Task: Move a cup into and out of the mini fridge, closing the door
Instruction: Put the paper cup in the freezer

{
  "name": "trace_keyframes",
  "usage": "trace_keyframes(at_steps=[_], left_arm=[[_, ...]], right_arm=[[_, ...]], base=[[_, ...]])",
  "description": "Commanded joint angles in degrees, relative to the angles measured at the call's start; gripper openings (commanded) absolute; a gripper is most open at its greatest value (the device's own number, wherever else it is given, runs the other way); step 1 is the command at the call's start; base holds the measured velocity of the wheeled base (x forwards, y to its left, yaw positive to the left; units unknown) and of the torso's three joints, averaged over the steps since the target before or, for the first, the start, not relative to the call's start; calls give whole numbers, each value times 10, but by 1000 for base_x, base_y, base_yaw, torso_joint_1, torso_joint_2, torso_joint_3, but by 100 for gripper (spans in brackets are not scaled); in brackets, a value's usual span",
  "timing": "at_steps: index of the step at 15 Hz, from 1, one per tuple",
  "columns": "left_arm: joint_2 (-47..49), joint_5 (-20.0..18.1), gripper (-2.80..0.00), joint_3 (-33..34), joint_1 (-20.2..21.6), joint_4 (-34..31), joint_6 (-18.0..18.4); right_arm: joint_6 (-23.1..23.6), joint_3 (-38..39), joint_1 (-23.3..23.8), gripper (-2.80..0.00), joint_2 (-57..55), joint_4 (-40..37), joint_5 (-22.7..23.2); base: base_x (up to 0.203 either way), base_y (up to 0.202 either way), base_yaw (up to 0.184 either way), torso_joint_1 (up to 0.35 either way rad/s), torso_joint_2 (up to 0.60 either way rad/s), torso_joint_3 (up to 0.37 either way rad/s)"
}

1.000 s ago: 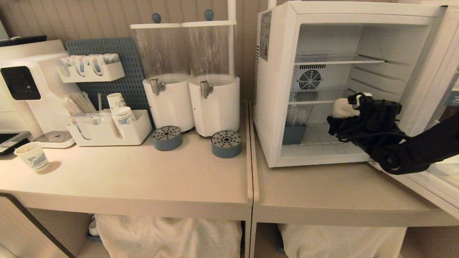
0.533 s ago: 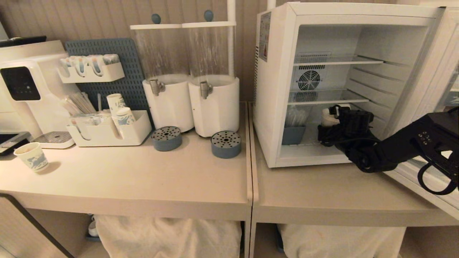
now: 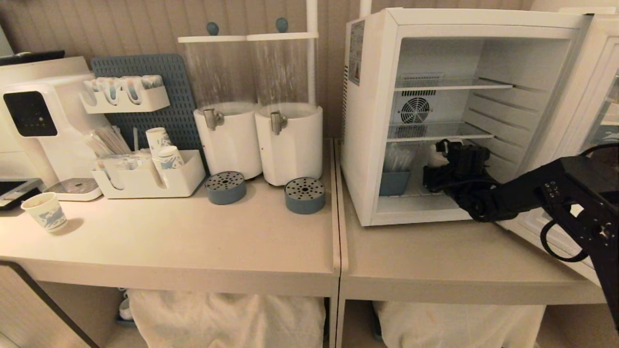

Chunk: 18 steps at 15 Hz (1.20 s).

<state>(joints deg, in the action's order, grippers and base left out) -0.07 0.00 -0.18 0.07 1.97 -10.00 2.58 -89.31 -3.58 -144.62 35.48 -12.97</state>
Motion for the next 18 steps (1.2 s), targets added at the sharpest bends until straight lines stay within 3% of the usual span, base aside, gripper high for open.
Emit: trace_keyframes(at_steps=[1, 2, 3, 7, 15, 16, 18], left_arm=[[0, 0, -280, 0, 0, 0, -1], [0, 0, -280, 0, 0, 0, -1], [0, 0, -280, 0, 0, 0, -1], [0, 0, -280, 0, 0, 0, 0], [0, 0, -280, 0, 0, 0, 0], [0, 0, -280, 0, 0, 0, 0], [0, 0, -280, 0, 0, 0, 0]], right_arm=[[-7, -22, 3, -280, -26, -20, 0], [-10, -15, 4, -280, -16, -32, 0], [-16, -8, 5, 0, -5, -42, 0], [-48, 99, 10, 0, 86, -47, 30], [-30, 325, 1, 0, 332, -41, 68], [-28, 354, 1, -280, 374, -42, 79], [-22, 417, -1, -280, 488, -51, 116]], base=[[0, 0, 0, 0, 0, 0], [0, 0, 0, 0, 0, 0], [0, 0, 0, 0, 0, 0], [0, 0, 0, 0, 0, 0], [0, 0, 0, 0, 0, 0], [0, 0, 0, 0, 0, 0], [0, 0, 0, 0, 0, 0]])
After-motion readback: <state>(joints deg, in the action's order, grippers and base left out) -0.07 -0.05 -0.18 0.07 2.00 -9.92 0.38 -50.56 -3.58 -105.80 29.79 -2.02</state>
